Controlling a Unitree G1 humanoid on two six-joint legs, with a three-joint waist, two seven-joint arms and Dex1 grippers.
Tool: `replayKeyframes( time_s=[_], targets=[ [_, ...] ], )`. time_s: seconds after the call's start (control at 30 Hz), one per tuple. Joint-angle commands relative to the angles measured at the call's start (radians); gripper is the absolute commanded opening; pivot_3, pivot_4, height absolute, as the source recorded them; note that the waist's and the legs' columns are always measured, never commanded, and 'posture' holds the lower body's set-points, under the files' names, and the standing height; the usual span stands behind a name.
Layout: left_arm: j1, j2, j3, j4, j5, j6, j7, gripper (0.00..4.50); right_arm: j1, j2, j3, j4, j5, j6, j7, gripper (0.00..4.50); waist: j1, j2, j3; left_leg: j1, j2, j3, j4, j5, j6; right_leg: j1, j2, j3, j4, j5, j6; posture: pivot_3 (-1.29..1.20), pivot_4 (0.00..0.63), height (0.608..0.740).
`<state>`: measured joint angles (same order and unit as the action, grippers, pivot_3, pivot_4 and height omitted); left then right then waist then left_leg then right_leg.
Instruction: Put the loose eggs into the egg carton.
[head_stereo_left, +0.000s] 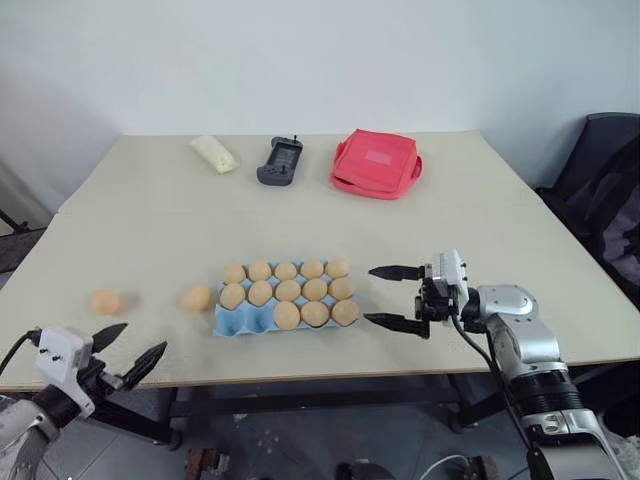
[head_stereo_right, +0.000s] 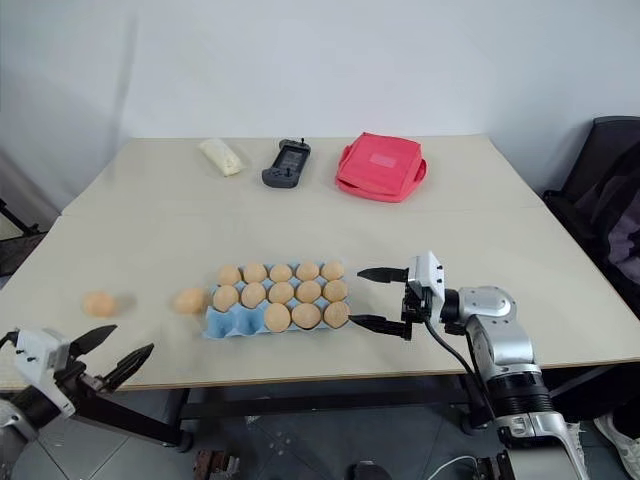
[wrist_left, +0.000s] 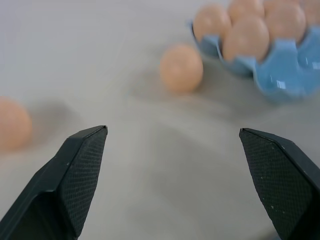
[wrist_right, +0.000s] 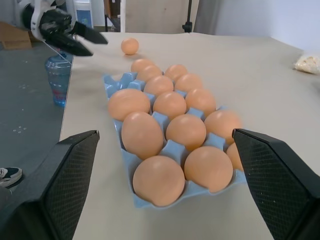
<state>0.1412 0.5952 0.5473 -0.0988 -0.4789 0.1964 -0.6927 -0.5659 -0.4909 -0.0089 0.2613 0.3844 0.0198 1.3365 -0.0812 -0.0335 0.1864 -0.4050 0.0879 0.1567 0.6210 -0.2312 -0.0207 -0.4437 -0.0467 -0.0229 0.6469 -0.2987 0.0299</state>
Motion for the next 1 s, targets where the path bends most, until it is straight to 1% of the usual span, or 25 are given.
replayKeyframes(
  time_s=[0.03,0.13,0.23,0.33,0.47,0.6,0.7,0.8,0.83,0.9,0.93,1.0],
  targets=[
    [-0.084,-0.010,-0.043,0.019,-0.005,0.014,0.028,4.50,0.013,-0.014,-0.013,-0.038,0.012,-0.011,-0.011,4.47,0.001,0.000,0.000,0.000,0.000,0.000,0.000,0.000,0.000,0.000,0.000,0.000,0.000,0.000,0.000,0.00,0.150,0.740],
    [-0.174,-0.008,-0.100,0.094,0.039,0.000,0.040,4.50,0.020,-0.015,-0.004,-0.054,0.008,-0.011,-0.016,4.47,0.001,0.000,0.000,0.000,0.000,0.000,0.000,0.000,0.001,0.000,0.001,0.000,0.001,0.000,0.001,0.00,0.150,0.740],
    [-0.268,-0.012,-0.159,0.198,0.089,-0.022,0.058,4.50,0.034,-0.016,0.005,-0.082,0.012,0.007,-0.025,4.47,0.000,0.000,0.000,0.000,0.000,0.001,0.000,0.003,0.004,0.000,0.002,0.001,0.000,0.001,0.001,0.00,0.150,0.740],
    [-0.336,-0.011,-0.202,0.301,0.150,-0.065,0.086,4.50,0.051,-0.013,0.007,-0.112,0.017,0.021,-0.042,4.47,-0.001,0.000,0.000,0.000,0.000,0.001,0.000,0.003,0.004,0.000,0.002,0.001,0.001,0.001,0.001,0.00,0.150,0.740],
    [-0.407,-0.036,-0.220,0.395,0.168,-0.109,0.104,4.50,0.077,-0.007,0.005,-0.153,0.023,0.041,-0.072,4.47,0.002,0.000,0.000,0.000,0.000,0.001,0.000,0.003,0.004,0.000,0.002,0.001,0.001,0.001,0.001,0.00,0.150,0.740],
    [-0.448,-0.061,-0.235,0.436,0.158,-0.118,0.085,4.50,0.097,-0.004,0.007,-0.184,0.028,0.057,-0.094,4.47,0.006,0.000,0.000,0.000,0.000,0.002,0.001,0.003,0.005,0.000,0.002,0.001,0.001,0.001,0.002,0.00,0.150,0.740],
    [-0.466,-0.069,-0.232,0.458,0.150,-0.126,0.068,3.96,0.109,0.000,0.009,-0.202,0.031,0.064,-0.109,4.50,0.008,0.000,0.000,0.000,0.000,0.002,0.002,0.003,0.005,0.000,0.002,0.001,0.002,0.001,0.002,0.00,0.150,0.740],
    [-0.474,-0.069,-0.223,0.474,0.135,-0.136,0.047,2.96,0.116,0.004,0.013,-0.214,0.033,0.069,-0.119,4.50,0.008,0.000,0.000,0.000,0.000,0.002,0.002,0.003,0.005,0.000,0.002,0.001,0.003,0.001,0.002,0.00,0.150,0.740],
    [-0.470,-0.066,-0.219,0.475,0.131,-0.140,0.039,2.74,0.118,0.005,0.014,-0.218,0.033,0.070,-0.122,4.50,0.008,0.000,0.000,0.000,0.000,0.002,0.002,0.003,0.005,0.000,0.002,0.001,0.003,0.001,0.002,0.00,0.150,0.740],
    [-0.457,-0.058,-0.209,0.469,0.125,-0.154,0.022,2.09,0.122,0.009,0.017,-0.225,0.034,0.072,-0.128,4.50,0.008,0.000,0.000,0.000,0.000,0.002,0.003,0.003,0.005,0.000,0.002,0.001,0.004,0.001,0.002,0.00,0.150,0.740],
    [-0.446,-0.055,-0.200,0.453,0.113,-0.156,0.009,1.87,0.123,0.010,0.018,-0.227,0.034,0.073,-0.131,4.50,0.008,0.000,0.000,0.000,0.000,0.002,0.004,0.003,0.005,0.000,0.002,0.001,0.004,0.001,0.002,0.00,0.150,0.740],
    [-0.421,-0.047,-0.181,0.399,0.080,-0.157,-0.023,1.87,0.125,0.010,0.020,-0.231,0.035,0.074,-0.135,4.50,0.006,0.000,0.000,0.000,0.000,0.002,0.004,0.003,0.005,0.000,0.002,0.001,0.005,0.001,0.002,0.00,0.150,0.740]
  ],
)
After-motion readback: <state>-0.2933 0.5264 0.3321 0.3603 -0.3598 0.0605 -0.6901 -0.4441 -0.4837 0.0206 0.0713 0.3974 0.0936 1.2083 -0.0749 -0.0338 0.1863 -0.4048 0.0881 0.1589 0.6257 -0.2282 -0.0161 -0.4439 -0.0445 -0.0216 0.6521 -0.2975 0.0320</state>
